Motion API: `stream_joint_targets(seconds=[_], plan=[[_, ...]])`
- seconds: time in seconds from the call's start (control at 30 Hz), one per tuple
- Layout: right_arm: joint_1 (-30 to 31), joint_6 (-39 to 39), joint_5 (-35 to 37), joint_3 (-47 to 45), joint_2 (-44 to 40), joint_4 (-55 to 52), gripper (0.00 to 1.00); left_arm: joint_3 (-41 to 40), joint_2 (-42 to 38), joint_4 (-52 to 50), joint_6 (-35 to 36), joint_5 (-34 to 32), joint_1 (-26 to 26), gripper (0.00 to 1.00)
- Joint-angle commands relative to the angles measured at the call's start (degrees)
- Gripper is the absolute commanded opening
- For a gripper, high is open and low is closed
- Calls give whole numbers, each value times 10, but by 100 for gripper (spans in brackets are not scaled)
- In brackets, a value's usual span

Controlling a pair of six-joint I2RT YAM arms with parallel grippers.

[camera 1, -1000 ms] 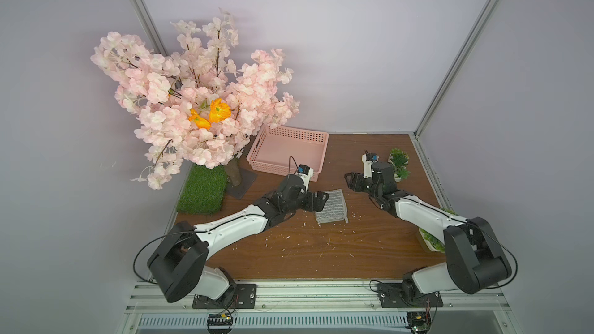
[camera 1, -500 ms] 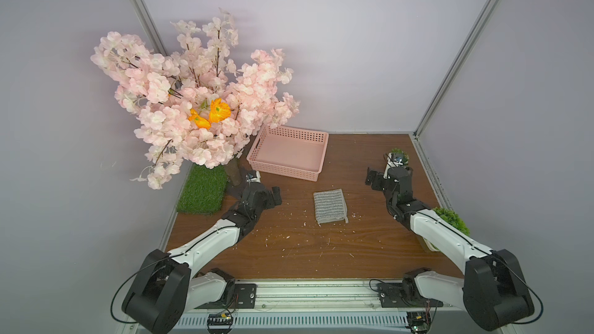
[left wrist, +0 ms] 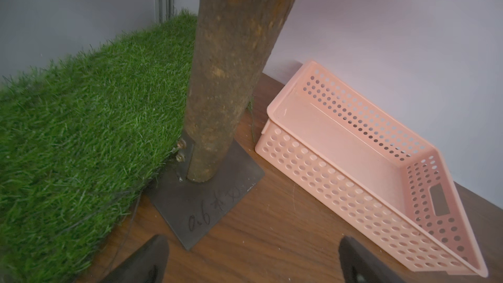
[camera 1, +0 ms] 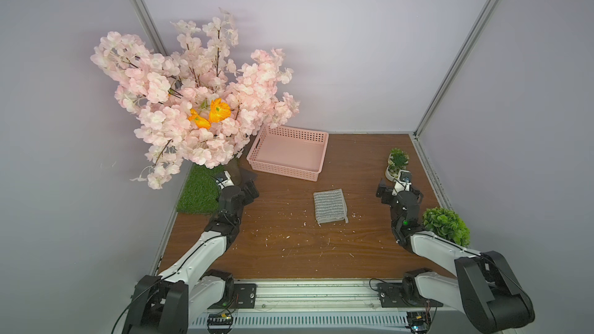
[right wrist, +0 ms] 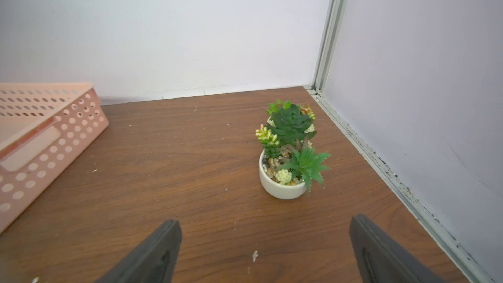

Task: Fold the square dishcloth
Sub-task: Reset both arms

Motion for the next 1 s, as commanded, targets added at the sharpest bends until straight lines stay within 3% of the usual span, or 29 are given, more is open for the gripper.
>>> stream_joint_targets(seconds=[0.0, 0.17, 0.33, 0.5, 0.73, 0.97], plan=[[-24, -19, -20, -24, 32, 112, 99, -9, 1, 66, 61, -25, 10, 100], [-48, -25, -52, -50, 49, 204, 99, -27, 18, 133, 127, -15, 35, 100], [-74, -21, -99, -65, 71, 274, 99, -62, 38, 209, 160, 30, 95, 100], [-87, -18, -139, -90, 138, 391, 99, -85, 84, 287, 208, 33, 99, 100], [-88, -44, -214, -81, 185, 416, 99, -95, 154, 381, 240, 66, 100, 100], [-88, -46, -216, -76, 185, 406, 99, -92, 215, 453, 255, 93, 100, 100]])
